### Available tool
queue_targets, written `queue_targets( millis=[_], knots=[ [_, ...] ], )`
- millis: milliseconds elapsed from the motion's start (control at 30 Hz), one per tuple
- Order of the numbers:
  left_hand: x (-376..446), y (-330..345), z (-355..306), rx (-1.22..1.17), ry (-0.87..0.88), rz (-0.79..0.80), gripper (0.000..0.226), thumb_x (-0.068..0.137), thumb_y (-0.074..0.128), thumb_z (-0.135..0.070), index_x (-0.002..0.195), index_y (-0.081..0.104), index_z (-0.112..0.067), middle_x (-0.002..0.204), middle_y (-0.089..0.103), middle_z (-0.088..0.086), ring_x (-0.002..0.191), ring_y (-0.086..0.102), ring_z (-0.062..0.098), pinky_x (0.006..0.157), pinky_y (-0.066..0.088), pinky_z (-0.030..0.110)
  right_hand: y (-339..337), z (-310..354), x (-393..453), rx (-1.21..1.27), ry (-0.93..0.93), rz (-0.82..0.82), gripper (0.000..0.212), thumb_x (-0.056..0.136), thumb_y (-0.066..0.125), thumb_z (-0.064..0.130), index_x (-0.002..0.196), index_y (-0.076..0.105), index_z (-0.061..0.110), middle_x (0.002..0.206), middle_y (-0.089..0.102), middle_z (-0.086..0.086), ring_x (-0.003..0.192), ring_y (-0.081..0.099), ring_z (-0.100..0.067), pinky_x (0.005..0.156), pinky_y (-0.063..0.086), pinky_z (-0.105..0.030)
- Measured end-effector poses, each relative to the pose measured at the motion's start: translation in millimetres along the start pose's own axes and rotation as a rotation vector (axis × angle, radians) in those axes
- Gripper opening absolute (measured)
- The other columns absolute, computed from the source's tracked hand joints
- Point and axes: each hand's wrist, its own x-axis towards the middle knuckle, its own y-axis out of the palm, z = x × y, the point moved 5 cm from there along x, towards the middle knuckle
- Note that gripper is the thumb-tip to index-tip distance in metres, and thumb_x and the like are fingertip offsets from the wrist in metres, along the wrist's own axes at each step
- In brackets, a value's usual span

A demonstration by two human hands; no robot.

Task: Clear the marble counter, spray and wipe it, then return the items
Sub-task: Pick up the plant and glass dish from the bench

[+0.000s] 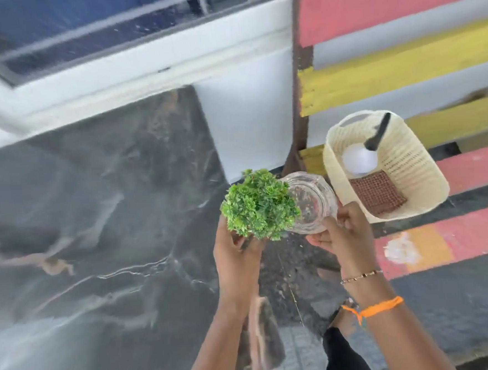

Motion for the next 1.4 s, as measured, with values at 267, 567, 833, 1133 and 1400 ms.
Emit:
queue_targets(
  millis=[267, 567, 833, 1133, 1400],
  knots=[
    [126.4, -132.9, -19.0, 0.087, 0.056, -0.090, 0.047, 0.075, 0.074, -0.006, 0.117, 0.058, -0.021, 0.103, 0.071, -0.008, 0.091, 0.065, -0.002, 0.077, 0.050, 0.009, 183.8, 18.6, 31.5, -0.086, -0.025, 0.068, 0.025, 0.086, 0.051, -0.003, 0.073, 0.037, 0.014, 0.061, 0.055, -0.019, 0.038, 0.061, -0.014, 0.044, 0.056, -0.027],
    [262.5, -179.5, -32.7, 0.194, 0.015, -0.177, 0.038, 0.073, 0.076, -0.011, 0.107, 0.060, -0.017, 0.094, 0.069, -0.002, 0.073, 0.062, 0.005, 0.069, 0.049, 0.021, 306.5, 53.7, 98.4, -0.198, -0.067, -0.040, 0.029, 0.085, 0.045, 0.003, 0.069, 0.030, 0.022, 0.074, 0.054, -0.016, 0.048, 0.062, -0.026, 0.069, 0.057, -0.055],
    [320.8, -182.8, -35.2, 0.242, 0.006, -0.164, 0.046, 0.076, 0.075, -0.010, 0.118, 0.057, -0.010, 0.094, 0.063, 0.006, 0.064, 0.054, 0.005, 0.072, 0.051, 0.028, 334.1, 56.8, 134.4, -0.232, -0.047, -0.140, 0.029, 0.087, 0.045, 0.004, 0.070, 0.029, 0.021, 0.073, 0.051, -0.006, 0.050, 0.064, -0.027, 0.070, 0.059, -0.050],
    [338.5, -181.5, -33.8, 0.279, -0.002, -0.143, 0.049, 0.076, 0.075, -0.012, 0.117, 0.051, 0.000, 0.094, 0.057, 0.005, 0.076, 0.056, 0.011, 0.077, 0.052, 0.031, 340.9, 61.5, 144.5, -0.189, -0.036, -0.170, 0.028, 0.088, 0.046, -0.002, 0.073, 0.032, 0.018, 0.087, 0.054, -0.014, 0.063, 0.069, -0.033, 0.064, 0.059, -0.041],
    [333.9, -178.7, -27.9, 0.256, -0.022, -0.137, 0.028, 0.083, 0.067, -0.006, 0.110, 0.058, 0.000, 0.106, 0.064, 0.007, 0.098, 0.061, 0.014, 0.079, 0.046, 0.021, 341.4, 58.1, 134.6, -0.078, 0.017, -0.070, 0.023, 0.092, 0.051, 0.004, 0.113, 0.050, -0.005, 0.099, 0.056, -0.025, 0.079, 0.070, -0.036, 0.067, 0.058, -0.036]
  ],
)
